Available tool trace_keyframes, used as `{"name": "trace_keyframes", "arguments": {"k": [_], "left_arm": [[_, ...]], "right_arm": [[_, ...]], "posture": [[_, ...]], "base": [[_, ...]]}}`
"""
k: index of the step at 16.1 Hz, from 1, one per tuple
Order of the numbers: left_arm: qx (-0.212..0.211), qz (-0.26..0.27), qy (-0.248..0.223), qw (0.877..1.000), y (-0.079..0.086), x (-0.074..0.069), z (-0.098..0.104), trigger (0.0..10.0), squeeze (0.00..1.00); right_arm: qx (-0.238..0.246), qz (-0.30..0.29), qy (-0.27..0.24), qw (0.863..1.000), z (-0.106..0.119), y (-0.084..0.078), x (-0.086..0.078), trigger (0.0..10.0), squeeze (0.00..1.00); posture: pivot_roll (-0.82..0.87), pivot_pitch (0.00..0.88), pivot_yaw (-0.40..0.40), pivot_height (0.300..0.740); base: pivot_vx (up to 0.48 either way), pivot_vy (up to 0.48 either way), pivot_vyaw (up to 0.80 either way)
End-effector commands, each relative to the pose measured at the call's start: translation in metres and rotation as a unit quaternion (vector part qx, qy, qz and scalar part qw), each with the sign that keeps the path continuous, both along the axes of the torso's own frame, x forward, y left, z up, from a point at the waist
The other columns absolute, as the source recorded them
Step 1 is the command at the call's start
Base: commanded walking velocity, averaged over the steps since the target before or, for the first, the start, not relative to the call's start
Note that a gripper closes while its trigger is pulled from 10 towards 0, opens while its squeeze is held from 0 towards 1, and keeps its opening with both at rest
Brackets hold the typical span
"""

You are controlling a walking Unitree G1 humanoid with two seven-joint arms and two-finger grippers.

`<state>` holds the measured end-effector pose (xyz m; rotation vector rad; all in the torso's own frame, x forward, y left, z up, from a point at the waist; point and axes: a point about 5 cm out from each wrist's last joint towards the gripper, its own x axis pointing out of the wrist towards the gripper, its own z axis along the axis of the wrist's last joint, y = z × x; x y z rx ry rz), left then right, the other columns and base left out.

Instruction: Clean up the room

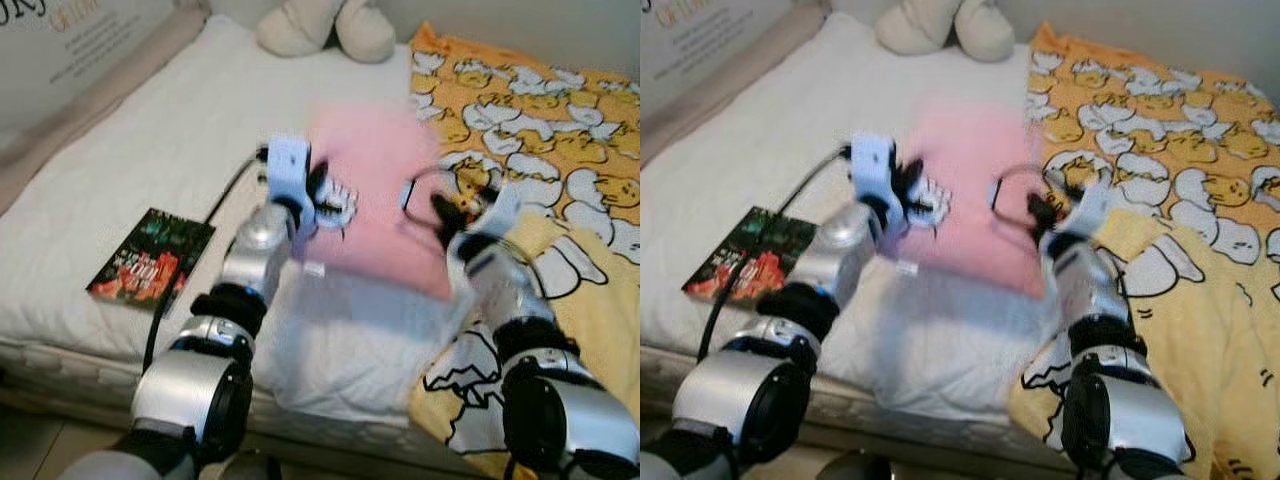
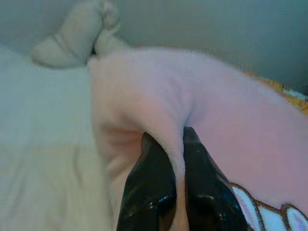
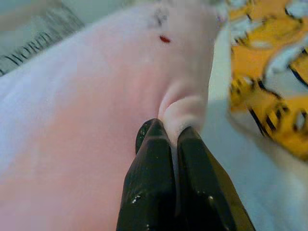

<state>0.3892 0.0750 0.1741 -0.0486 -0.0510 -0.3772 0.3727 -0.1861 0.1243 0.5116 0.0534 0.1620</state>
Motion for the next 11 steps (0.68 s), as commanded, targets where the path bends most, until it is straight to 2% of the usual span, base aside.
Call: {"name": "trace_keyframes", "arguments": {"k": [1,2,3,4,8,11], "left_arm": [[-0.002,-0.005,-0.028,1.0,0.0,0.003,0.017,0.0,0.0],[0.007,-0.002,-0.042,0.999,0.0,0.005,0.025,10.0,0.0],[0.014,-0.001,-0.044,0.999,0.001,0.005,0.027,10.0,0.0],[0.006,0.004,-0.048,0.999,0.002,0.005,0.029,10.0,0.0],[-0.017,0.018,-0.082,0.996,0.003,0.002,0.036,10.0,0.0],[-0.023,0.025,-0.087,0.996,0.003,0.0,0.035,10.0,0.0]], "right_arm": [[-0.005,-0.011,-0.023,1.0,0.011,-0.005,0.002,0.0,0.0],[-0.049,0.006,-0.045,0.998,0.02,0.0,0.004,0.0,0.0],[-0.089,0.012,-0.055,0.994,0.023,0.004,0.003,0.0,0.0],[-0.105,0.01,-0.054,0.993,0.022,0.005,0.002,10.0,0.0],[-0.122,0.002,-0.047,0.991,0.015,0.01,-0.003,10.0,0.0],[-0.123,-0.002,-0.046,0.991,0.014,0.011,-0.005,10.0,0.0]], "posture": [[0.07,0.0,-0.057,0.74],[0.07,0.0,-0.058,0.74],[0.07,0.0,-0.057,0.74],[0.07,0.0,-0.057,0.74],[0.06,0.0,-0.051,0.74],[0.06,0.0,-0.043,0.74]], "base": [[0.0,0.0,0.0],[0.0,0.0,0.0],[0.0,0.0,0.0],[0.0,0.48,0.0],[0.0,0.48,0.0],[0.0,0.48,0.0]]}}
